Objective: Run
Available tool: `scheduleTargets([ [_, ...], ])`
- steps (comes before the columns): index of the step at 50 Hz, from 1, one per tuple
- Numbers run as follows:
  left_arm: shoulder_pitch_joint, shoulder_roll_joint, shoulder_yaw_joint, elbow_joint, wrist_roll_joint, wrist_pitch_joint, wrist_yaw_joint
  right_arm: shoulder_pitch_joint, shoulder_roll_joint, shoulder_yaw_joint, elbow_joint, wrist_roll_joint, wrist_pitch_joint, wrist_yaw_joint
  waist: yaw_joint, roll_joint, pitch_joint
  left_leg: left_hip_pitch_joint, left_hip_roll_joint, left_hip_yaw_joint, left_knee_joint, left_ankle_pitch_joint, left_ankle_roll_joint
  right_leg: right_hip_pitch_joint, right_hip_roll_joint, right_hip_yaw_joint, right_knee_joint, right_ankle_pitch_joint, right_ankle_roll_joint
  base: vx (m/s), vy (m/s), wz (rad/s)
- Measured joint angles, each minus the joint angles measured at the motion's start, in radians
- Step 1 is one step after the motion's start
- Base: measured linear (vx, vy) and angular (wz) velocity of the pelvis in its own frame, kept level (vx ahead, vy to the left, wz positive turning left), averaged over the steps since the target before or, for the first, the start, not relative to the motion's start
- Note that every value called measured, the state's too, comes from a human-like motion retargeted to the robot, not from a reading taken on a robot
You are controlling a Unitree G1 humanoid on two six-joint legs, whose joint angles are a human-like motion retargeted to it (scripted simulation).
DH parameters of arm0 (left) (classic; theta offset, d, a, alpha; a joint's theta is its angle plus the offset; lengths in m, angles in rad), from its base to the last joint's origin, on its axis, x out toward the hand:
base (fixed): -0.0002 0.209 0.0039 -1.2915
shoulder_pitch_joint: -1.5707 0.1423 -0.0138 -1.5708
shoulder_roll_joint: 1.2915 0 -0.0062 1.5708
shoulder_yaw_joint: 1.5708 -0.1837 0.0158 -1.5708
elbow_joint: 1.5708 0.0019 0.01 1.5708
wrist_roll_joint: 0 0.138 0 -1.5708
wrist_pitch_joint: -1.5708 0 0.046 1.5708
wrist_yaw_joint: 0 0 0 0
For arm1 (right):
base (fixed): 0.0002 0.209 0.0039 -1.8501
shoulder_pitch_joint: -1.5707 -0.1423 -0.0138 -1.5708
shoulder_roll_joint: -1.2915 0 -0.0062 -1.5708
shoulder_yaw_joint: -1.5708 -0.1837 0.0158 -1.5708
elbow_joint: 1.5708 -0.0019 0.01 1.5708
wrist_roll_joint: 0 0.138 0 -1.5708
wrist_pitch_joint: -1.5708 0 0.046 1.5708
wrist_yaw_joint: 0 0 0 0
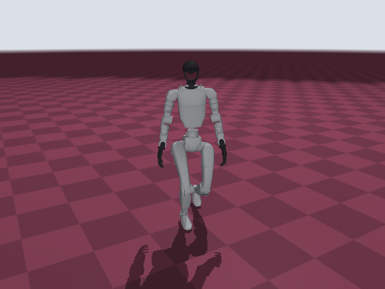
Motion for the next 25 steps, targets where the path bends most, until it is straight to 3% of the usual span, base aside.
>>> scheduleTargets([
  [2,0.022,-0.006,-0.013,0.010,0.007,0.010,-0.027,-0.005,-0.026,0.006,-0.050,0.009,-0.003,0.000,0.023,0.037,-0.014,-0.147,0.108,0.018,0.228,0.133,-0.007,0.054,0.053,-0.016,-0.061,-0.041,-0.035,-0.02,-0.06,0.00],
  [3,0.026,-0.004,-0.018,0.007,0.010,0.014,-0.036,-0.014,-0.042,0.009,-0.078,0.009,-0.007,-0.006,0.038,0.043,-0.017,-0.217,0.150,0.027,0.311,0.142,0.011,0.090,0.070,-0.015,-0.099,-0.060,-0.046,-0.01,-0.06,0.05],
  [7,0.040,0.014,-0.021,-0.032,0.031,0.010,-0.038,-0.064,-0.106,0.012,-0.200,-0.009,-0.038,-0.044,0.103,0.026,-0.006,-0.444,0.215,0.068,0.406,0.021,0.081,0.280,0.102,0.019,-0.254,-0.110,-0.047,0.00,-0.01,0.01],
  [10,0.053,0.020,-0.011,-0.053,0.039,-0.005,-0.025,-0.103,-0.138,0.005,-0.293,-0.019,-0.064,-0.083,0.133,-0.001,0.014,-0.540,0.200,0.119,0.231,-0.060,0.091,0.425,0.093,0.039,-0.336,-0.150,-0.037,0.00,0.00,0.00],
  [15,0.059,0.009,0.002,-0.017,0.054,-0.012,-0.018,-0.153,-0.144,-0.014,-0.381,-0.041,-0.083,-0.119,0.138,-0.060,0.021,-0.545,0.067,0.170,-0.192,-0.099,0.070,0.580,0.013,0.033,-0.377,-0.229,-0.021,0.01,0.01,-0.03],
  [18,0.057,0.004,0.000,0.012,0.078,0.001,-0.012,-0.138,-0.118,-0.008,-0.367,-0.055,-0.075,-0.113,0.127,-0.113,0.005,-0.500,-0.013,0.184,-0.194,-0.065,0.105,0.575,-0.054,0.047,-0.213,-0.218,0.014,0.00,0.02,0.20],
  [20,0.052,0.008,-0.008,0.021,0.096,0.015,-0.005,-0.119,-0.089,0.007,-0.336,-0.064,-0.064,-0.092,0.103,-0.177,-0.013,-0.450,-0.103,0.205,-0.235,-0.042,0.136,0.519,-0.137,0.062,-0.027,-0.106,0.066,-0.03,0.04,0.51],
  [22,0.044,0.022,-0.022,0.006,0.113,0.023,0.004,-0.101,-0.064,0.030,-0.304,-0.074,-0.054,-0.059,0.072,-0.228,-0.030,-0.390,-0.187,0.215,-0.319,-0.022,0.154,0.399,-0.226,0.077,0.188,0.070,0.104,-0.05,0.05,0.45],
  [25,0.014,0.051,-0.039,-0.029,0.119,0.025,0.026,-0.084,-0.040,0.066,-0.273,-0.089,-0.043,-0.026,0.020,-0.252,-0.038,-0.278,-0.255,0.192,-0.475,0.018,0.144,0.204,-0.318,0.084,0.383,0.129,0.076,-0.03,0.05,0.35],
])
